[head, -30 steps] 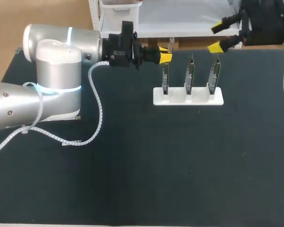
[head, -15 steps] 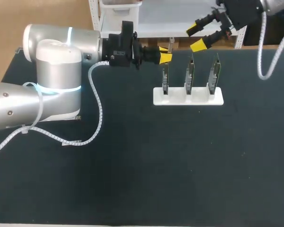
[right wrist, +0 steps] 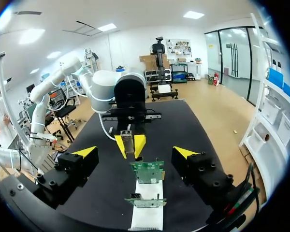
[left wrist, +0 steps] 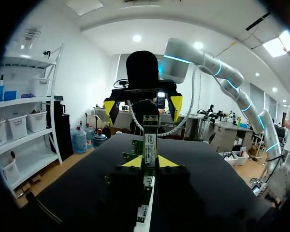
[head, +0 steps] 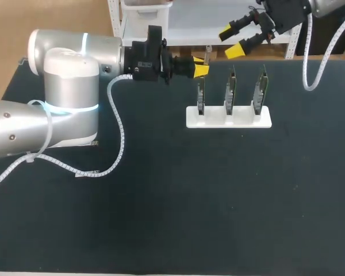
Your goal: Pick up the optical module with the left hand, and insert it into the network port with the right hand.
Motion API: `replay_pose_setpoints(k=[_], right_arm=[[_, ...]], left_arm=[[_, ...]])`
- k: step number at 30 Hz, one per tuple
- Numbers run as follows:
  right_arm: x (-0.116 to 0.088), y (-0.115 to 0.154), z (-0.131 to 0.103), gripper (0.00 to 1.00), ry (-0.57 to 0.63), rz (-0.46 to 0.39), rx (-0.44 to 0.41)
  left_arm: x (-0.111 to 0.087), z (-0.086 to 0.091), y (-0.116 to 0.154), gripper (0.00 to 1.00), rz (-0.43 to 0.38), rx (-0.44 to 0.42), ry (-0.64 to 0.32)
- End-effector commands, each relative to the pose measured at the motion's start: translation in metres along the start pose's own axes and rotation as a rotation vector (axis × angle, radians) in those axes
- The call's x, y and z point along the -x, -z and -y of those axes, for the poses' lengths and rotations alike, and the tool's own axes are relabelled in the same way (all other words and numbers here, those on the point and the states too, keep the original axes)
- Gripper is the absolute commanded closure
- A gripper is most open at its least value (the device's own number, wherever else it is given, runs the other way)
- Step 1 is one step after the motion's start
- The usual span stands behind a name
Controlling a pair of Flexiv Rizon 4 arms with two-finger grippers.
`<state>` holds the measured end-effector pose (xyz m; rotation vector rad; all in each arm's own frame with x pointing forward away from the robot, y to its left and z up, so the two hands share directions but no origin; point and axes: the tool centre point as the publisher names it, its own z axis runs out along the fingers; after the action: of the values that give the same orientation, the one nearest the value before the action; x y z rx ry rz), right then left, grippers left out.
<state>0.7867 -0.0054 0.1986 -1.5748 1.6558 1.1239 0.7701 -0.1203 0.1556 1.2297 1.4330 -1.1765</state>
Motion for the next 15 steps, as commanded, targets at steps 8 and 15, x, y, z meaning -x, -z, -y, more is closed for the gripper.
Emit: replay_pose_setpoints(k=[8, 15], right_arm=[[0.003, -0.004, -0.019, 0.0, 0.017, 0.015, -0.203], [0.007, -0.012, -0.019, 0.0, 0.021, 0.018, -0.166]], left_arm=[[0.0, -0.001, -0.001, 1.0, 0.0, 0.0, -0.001], [0.0, -0.001, -0.001, 1.0, 0.0, 0.0, -0.001]])
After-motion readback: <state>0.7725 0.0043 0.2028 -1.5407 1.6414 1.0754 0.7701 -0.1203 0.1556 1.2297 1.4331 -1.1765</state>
